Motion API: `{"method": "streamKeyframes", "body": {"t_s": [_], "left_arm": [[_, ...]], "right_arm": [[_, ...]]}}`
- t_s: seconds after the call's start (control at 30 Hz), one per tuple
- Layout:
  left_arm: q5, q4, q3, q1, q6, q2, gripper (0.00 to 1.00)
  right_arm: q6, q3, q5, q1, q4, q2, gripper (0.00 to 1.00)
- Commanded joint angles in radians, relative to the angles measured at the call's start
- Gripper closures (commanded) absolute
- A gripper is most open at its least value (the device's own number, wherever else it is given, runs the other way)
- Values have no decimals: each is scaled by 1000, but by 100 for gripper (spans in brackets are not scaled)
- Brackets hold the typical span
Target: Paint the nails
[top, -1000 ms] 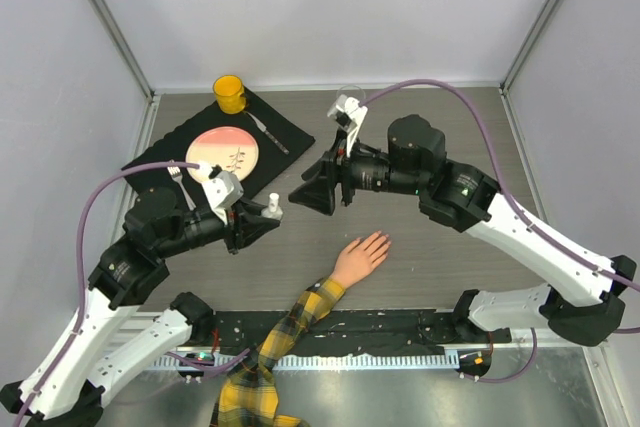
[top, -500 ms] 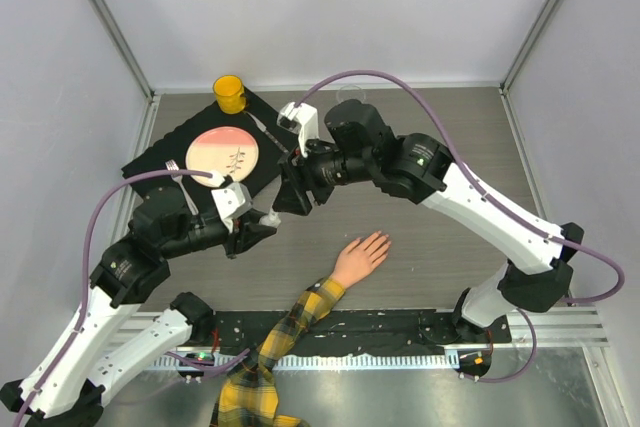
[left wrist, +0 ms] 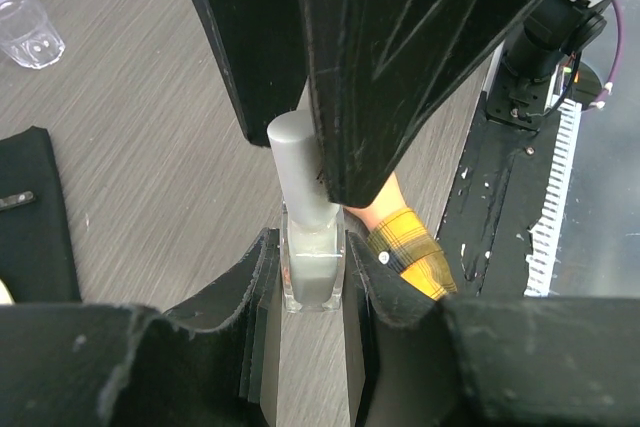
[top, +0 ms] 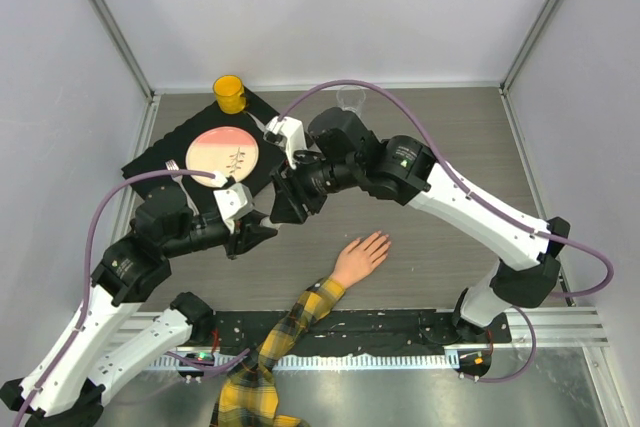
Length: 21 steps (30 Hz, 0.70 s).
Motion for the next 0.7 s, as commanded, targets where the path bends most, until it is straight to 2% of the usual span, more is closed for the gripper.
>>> {"method": "streamKeyframes", "body": {"t_s": [0.0, 0.23, 0.27, 0.37, 0.43, 0.67], "left_arm": [[27, 15, 5, 0, 15, 2, 100], [15, 9, 0, 2, 13, 2, 100], [13, 9, -1, 2, 13, 5, 100], [6, 6, -1, 2, 12, 9, 100], [1, 7, -3, 2, 9, 15, 100], [13, 6, -3, 0, 10, 28, 100]], "right_arm": [[-14, 42, -14, 12, 19, 13, 54], [-26, 39, -14, 21, 19, 16, 74], [-26, 37, -14, 21, 19, 16, 83], [-35, 28, 6, 30, 19, 6, 95], [-37, 22, 41, 35, 23, -10, 99], [-59, 23, 113, 47, 11, -28, 99]]}}
